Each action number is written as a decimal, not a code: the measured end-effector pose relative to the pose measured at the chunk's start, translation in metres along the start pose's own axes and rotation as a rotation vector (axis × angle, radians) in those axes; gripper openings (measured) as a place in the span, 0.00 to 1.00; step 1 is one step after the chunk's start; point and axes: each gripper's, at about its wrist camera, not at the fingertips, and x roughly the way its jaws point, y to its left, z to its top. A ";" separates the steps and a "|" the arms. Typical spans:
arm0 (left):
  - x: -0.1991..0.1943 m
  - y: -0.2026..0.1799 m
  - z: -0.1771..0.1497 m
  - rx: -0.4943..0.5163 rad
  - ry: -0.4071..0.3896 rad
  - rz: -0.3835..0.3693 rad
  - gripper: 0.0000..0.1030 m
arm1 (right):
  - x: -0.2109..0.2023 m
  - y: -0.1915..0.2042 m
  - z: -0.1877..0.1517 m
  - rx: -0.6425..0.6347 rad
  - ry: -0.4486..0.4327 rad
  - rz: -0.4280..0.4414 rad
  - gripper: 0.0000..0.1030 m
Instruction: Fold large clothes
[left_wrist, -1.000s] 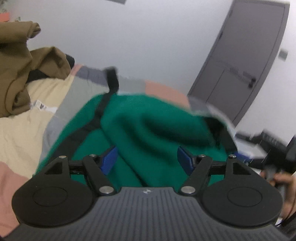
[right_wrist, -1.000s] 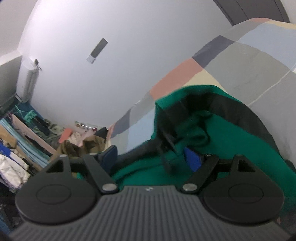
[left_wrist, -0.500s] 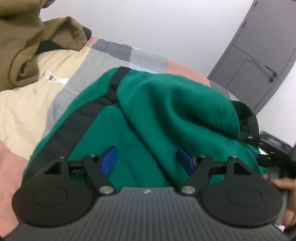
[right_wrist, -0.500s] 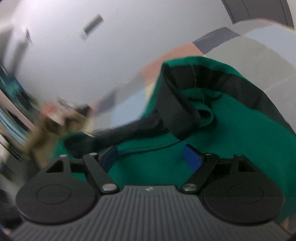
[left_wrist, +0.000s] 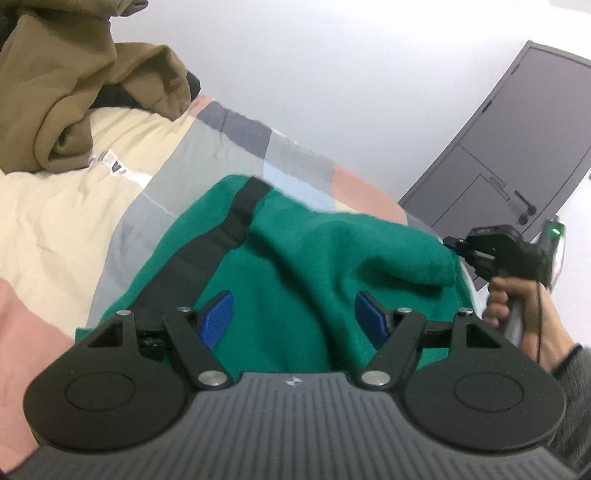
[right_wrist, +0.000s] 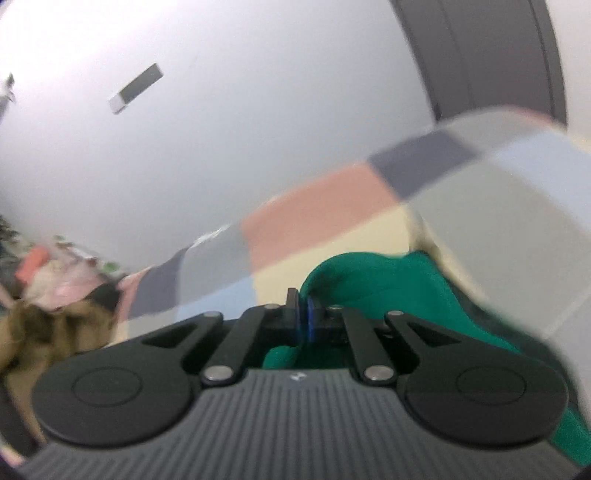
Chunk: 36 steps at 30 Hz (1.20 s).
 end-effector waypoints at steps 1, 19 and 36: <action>0.002 0.001 0.002 0.004 -0.001 -0.008 0.74 | 0.007 -0.001 0.004 0.001 -0.001 -0.023 0.06; 0.050 0.005 0.000 0.081 0.027 0.022 0.75 | 0.102 -0.067 -0.022 0.050 0.113 -0.208 0.03; 0.008 -0.037 -0.016 0.226 -0.035 0.017 0.74 | -0.089 -0.014 -0.070 -0.254 0.176 0.184 0.47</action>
